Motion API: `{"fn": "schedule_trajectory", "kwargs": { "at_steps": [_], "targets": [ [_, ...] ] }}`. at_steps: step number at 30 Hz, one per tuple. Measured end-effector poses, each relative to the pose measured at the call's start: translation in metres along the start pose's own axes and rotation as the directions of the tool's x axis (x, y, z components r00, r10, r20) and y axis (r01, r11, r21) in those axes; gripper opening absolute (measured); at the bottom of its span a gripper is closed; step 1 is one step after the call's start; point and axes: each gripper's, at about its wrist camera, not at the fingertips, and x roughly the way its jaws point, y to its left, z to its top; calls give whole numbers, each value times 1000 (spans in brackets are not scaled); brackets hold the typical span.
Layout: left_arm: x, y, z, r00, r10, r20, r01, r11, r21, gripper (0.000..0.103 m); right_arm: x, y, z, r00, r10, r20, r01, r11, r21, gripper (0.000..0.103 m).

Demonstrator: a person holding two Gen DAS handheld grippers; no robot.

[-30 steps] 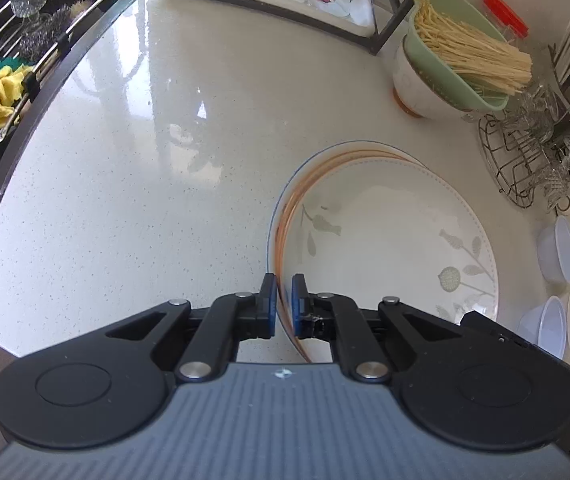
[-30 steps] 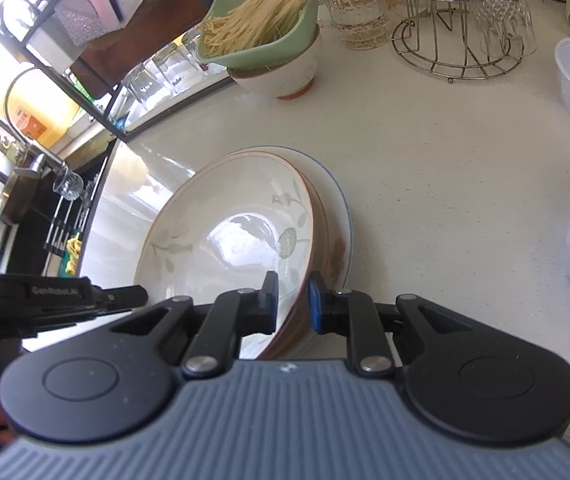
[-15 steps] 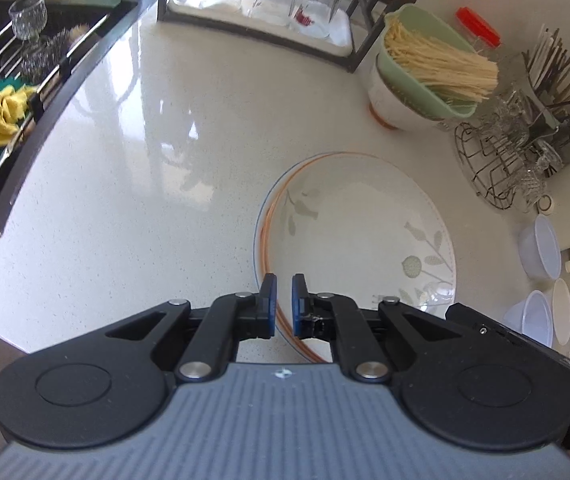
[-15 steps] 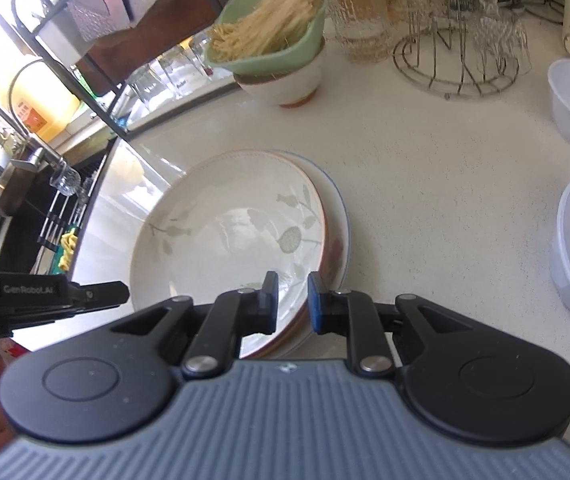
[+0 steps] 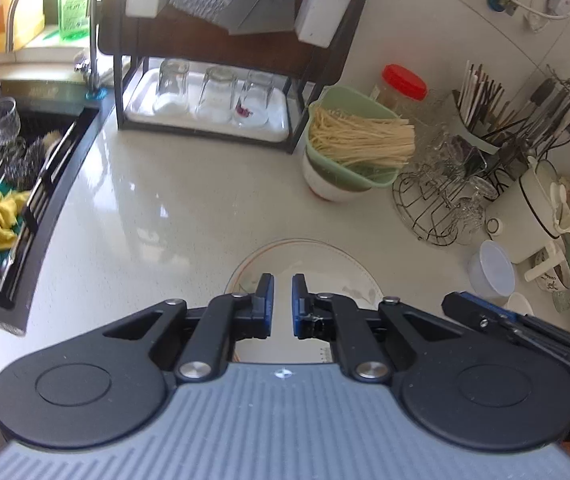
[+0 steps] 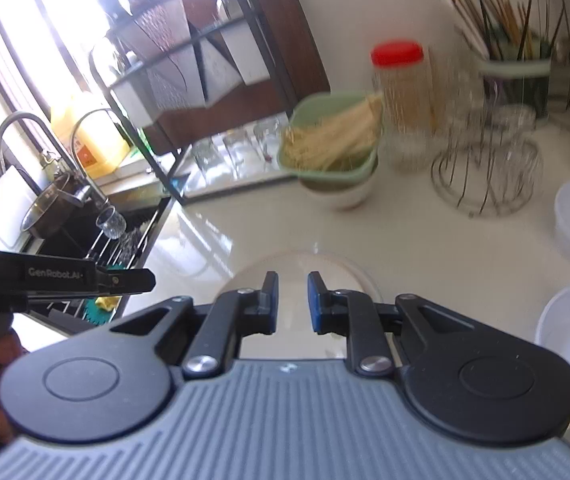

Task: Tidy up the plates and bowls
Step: 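Withdraw both grippers from the plate stack toward the plastic bowls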

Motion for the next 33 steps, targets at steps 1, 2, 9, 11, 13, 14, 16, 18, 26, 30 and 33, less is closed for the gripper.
{"fn": "schedule_trajectory", "kwargs": {
  "at_steps": [1,2,9,11,13,14,16,18,26,30,33],
  "targets": [
    [-4,0,2,1000,-11,3,11,1000,9,9,-5,3,3,1000,-4,10,3,1000,3,19],
    [-7,0,3,1000,-18,5,18,1000,16,9,-9,4,5,1000,-1,19,0,1000,11,19],
    [-12,1,4,999,-45,17,44,998,55,9,-25,18,8,998,-30,64,31,999,-9,19],
    [-10,3,5,998,-54,12,53,997,56,9,-25,20,8,997,-44,70,45,999,-11,19],
    [-9,4,7,998,-58,14,57,996,68,9,-25,19,10,996,-53,71,53,999,1,19],
    [-7,4,7,998,-58,12,56,996,75,9,-24,18,10,996,-58,72,58,998,7,19],
    [-3,3,10,997,-72,5,71,994,82,9,-22,17,12,995,-70,69,69,997,18,20],
    [1,-2,14,997,-78,-3,78,992,101,9,-20,18,12,994,-87,66,85,996,22,19],
    [8,-20,23,989,-149,-12,148,973,176,10,-19,23,3,987,-145,65,142,988,56,20],
    [16,-26,24,988,-148,-36,152,965,213,10,-22,20,-2,981,-179,72,173,982,77,19],
    [21,-36,25,987,-158,-34,161,960,231,10,-27,10,3,976,-198,89,189,977,102,19]
  ]
}}
